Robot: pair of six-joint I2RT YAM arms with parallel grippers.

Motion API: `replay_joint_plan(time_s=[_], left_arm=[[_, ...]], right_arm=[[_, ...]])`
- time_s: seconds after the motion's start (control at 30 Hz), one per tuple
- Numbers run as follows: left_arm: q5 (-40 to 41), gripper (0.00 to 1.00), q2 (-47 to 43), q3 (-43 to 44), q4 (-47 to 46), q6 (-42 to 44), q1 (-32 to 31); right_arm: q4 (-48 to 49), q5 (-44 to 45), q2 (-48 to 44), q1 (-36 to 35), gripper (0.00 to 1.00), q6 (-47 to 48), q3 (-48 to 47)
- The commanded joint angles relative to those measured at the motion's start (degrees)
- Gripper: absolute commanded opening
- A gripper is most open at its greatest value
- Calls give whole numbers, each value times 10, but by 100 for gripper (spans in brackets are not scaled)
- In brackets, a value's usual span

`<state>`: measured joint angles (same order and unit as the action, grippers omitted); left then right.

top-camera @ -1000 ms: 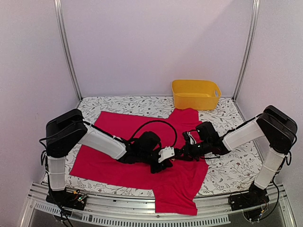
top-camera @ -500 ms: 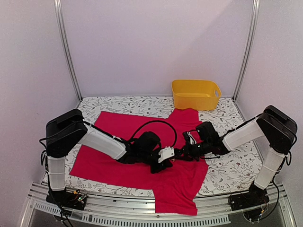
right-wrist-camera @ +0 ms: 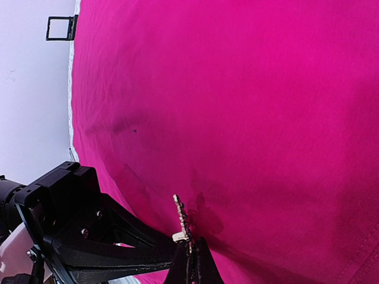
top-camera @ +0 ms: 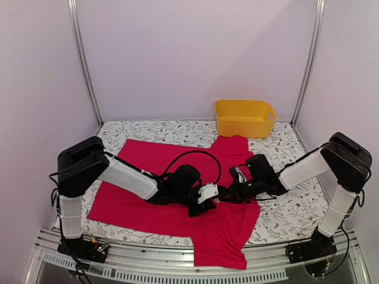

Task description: Pin the brooch onto the clothing

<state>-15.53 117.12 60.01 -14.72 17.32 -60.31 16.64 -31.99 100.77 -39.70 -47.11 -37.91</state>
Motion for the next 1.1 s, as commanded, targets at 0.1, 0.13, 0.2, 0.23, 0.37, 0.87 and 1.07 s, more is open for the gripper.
replay_joint_plan(time_s=[0.1,0.13,0.2,0.23,0.37,0.87,1.07], left_arm=[[8,0,-14,-1,-12,-2,1],[4,0,-15,-2,-12,-2,1],[-6,0,-16,-2,-9,-2,0],[-9,0,-16,-2,-6,-2,0],[-10,0,-20,-5,-4,3,-3],[-18,0,-27,-11,-12,6,-7],[-14,0,-27,-12,-13,6,-8]], right_arm=[[-3,-1,-17,-2,0,1,8],[-3,2,-18,-2,0,2,8],[-5,5,-21,-2,0,3,2],[-7,6,-22,-2,0,5,-3],[-21,15,-21,-2,0,16,-21],[-35,19,-22,0,0,25,-34],[-35,18,-24,0,0,25,-34]])
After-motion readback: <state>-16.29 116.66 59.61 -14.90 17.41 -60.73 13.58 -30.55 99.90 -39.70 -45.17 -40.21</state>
